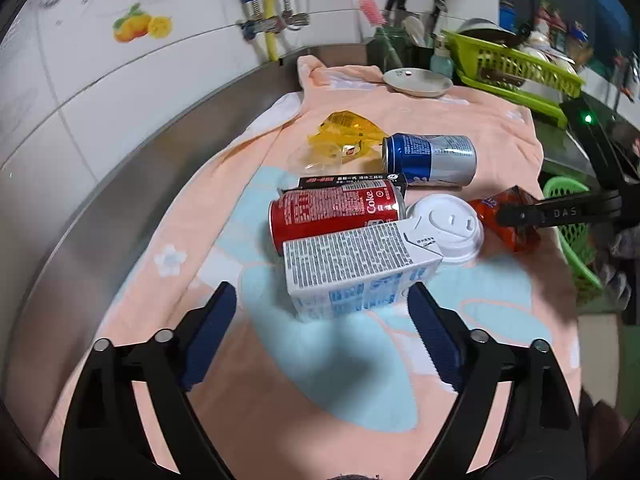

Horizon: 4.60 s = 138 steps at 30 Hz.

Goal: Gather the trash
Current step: 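Move the right tool to the orange snack bag and grasp it, then grasp the white milk carton with the left tool while the right tool holds the snack bag, then carry the orange snack bag over the green basket and open the right tool, then carry the milk carton into the green basket and open the left tool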

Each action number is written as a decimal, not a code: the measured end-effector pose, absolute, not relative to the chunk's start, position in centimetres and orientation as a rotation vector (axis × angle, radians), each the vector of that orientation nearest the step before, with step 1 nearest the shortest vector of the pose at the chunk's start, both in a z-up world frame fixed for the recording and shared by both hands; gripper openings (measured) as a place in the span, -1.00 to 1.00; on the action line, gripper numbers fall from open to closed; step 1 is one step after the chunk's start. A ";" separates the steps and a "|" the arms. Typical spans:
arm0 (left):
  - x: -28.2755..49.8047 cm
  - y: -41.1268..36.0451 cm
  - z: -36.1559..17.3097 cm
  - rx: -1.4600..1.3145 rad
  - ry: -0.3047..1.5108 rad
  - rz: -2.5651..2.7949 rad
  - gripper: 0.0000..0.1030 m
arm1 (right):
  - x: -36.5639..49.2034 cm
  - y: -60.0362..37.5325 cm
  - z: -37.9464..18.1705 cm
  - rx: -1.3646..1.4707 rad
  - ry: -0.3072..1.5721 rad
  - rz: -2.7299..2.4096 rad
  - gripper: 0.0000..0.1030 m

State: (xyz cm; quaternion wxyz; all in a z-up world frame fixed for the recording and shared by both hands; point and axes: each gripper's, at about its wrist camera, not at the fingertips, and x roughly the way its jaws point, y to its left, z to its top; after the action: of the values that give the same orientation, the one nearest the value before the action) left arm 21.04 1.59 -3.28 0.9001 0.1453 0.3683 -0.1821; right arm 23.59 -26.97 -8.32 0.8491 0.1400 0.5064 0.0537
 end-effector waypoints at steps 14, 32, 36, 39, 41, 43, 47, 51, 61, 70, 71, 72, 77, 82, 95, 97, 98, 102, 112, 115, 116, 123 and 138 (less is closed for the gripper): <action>23.0 -2.4 -3.8 0.598 0.763 -0.551 0.70 | 23.5 -27.0 -8.1 0.290 1.088 0.163 -0.01; 26.2 -3.4 -5.8 0.804 0.884 -0.803 0.39 | 23.7 -26.7 -8.5 0.296 1.124 0.173 0.01; 25.9 -3.4 -5.8 0.830 0.902 -0.818 0.33 | 23.6 -26.7 -8.4 0.304 1.131 0.171 0.01; 26.0 -3.2 -5.3 0.793 0.940 -0.824 0.21 | 23.8 -26.6 -8.4 0.301 1.133 0.169 0.01; 25.8 -3.3 -5.2 0.791 0.955 -0.821 0.18 | 23.9 -26.5 -8.4 0.300 1.134 0.170 0.03; 25.6 -3.4 -5.4 0.817 0.950 -0.807 0.17 | 24.0 -26.4 -8.5 0.301 1.135 0.169 0.03; 25.4 -3.8 -5.4 0.868 0.947 -0.825 0.18 | 24.0 -26.4 -8.6 0.301 1.136 0.169 0.05; 26.1 -3.8 -5.7 0.886 0.958 -0.837 0.39 | 24.0 -26.4 -8.6 0.299 1.139 0.172 0.05; 25.6 -4.4 -6.5 0.892 0.955 -0.846 0.19 | 23.8 -26.1 -8.9 0.273 1.135 0.180 0.09; 23.9 -5.3 -5.9 0.759 1.010 -0.780 -0.05 | 21.7 -25.9 -8.3 0.289 1.109 0.212 -0.17; 23.9 -5.4 -5.9 0.732 1.024 -0.776 -0.07 | 21.3 -25.9 -8.2 0.290 1.105 0.218 -0.19; 23.9 -5.4 -6.0 0.721 1.036 -0.771 -0.07 | 21.1 -26.0 -8.1 0.294 1.101 0.221 -0.19; 23.7 -5.8 -6.5 0.654 1.063 -0.722 -0.07 | 19.8 -27.1 -7.6 0.331 1.073 0.234 -0.23; 22.8 -6.0 -6.4 0.623 1.037 -0.644 -0.11 | 18.1 -29.8 -6.6 0.364 1.033 0.223 -0.23; 19.2 -7.9 -2.6 0.423 0.958 -0.634 -0.13 | 12.0 -44.3 -7.0 0.348 1.002 -0.069 -0.22; 18.4 -9.7 -1.9 0.406 0.950 -0.665 -0.13 | 11.4 -46.1 -7.6 0.309 1.005 -0.133 -0.22; 18.1 -10.4 -1.7 0.408 0.941 -0.679 -0.13 | 11.2 -47.0 -7.8 0.307 1.004 -0.154 -0.22; 16.7 -14.9 -1.1 0.421 0.906 -0.746 -0.13 | 10.6 -50.0 -9.4 0.334 1.011 -0.183 -0.22; 16.0 -26.8 -1.8 0.423 0.895 -0.875 -0.13 | 9.9 -53.8 -11.3 0.399 0.964 -0.181 0.12; 16.1 -30.0 -2.5 0.431 0.900 -0.898 -0.13 | 9.2 -54.4 -11.2 0.409 0.950 -0.179 0.12; 16.1 -30.9 -2.7 0.431 0.903 -0.910 -0.13 | 8.8 -54.7 -11.1 0.412 0.940 -0.177 0.12; 15.9 -37.6 -5.7 0.467 0.952 -0.979 -0.13 | 5.6 -56.1 -9.6 0.442 0.866 -0.178 0.31; 15.7 -47.1 -13.8 0.368 1.152 -1.007 -0.11 | 0.9 -58.3 -9.2 0.509 0.788 -0.199 0.35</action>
State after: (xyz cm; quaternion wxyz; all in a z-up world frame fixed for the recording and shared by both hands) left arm 15.68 -47.11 -13.81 0.7060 0.1655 0.5183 -0.4533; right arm 0.88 -58.29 -9.20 0.8872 0.2448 0.3791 -0.0958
